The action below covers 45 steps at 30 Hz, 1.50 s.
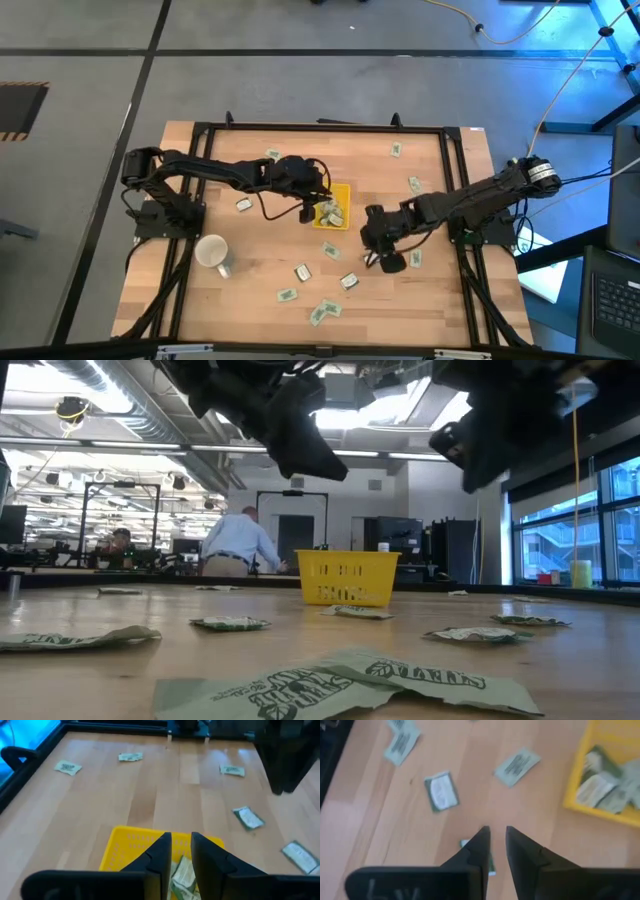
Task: Pick and place Stevia / Truvia into bins
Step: Put the green stevia packet into the yellow bin
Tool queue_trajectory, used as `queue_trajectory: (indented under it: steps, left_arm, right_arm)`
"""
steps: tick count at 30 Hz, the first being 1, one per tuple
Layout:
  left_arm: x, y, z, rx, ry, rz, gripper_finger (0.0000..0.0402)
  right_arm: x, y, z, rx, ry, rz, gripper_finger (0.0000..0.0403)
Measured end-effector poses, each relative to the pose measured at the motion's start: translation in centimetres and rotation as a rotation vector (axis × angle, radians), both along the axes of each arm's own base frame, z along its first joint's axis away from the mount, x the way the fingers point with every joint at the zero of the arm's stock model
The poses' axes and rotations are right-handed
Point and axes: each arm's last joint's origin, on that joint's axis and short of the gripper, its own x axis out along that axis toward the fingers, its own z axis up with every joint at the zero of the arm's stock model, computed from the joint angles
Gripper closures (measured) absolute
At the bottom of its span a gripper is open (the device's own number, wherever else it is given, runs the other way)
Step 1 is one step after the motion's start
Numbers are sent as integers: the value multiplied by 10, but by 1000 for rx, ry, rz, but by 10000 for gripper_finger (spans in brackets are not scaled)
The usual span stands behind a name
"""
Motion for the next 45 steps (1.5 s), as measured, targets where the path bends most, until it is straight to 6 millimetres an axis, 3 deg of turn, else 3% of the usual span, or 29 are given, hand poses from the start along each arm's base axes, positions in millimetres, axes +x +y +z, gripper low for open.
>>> queue_trajectory:
  steps: [8,21,29,45]
  left_arm:
    - [2,-12,1,-100,-17,-1,335]
    - [4,-71,5,-126,-49,-150,335]
    - [3,-86,5,-120,-56,-181,332]
    - [3,-86,5,-119,-55,-179,339]
  right_arm:
    - [6,20,-29,-54,97,86,349]
    - [17,29,-88,-209,272,118,349]
    - [18,30,-94,-211,288,112,349]
    - [17,30,-94,-195,297,67,397]
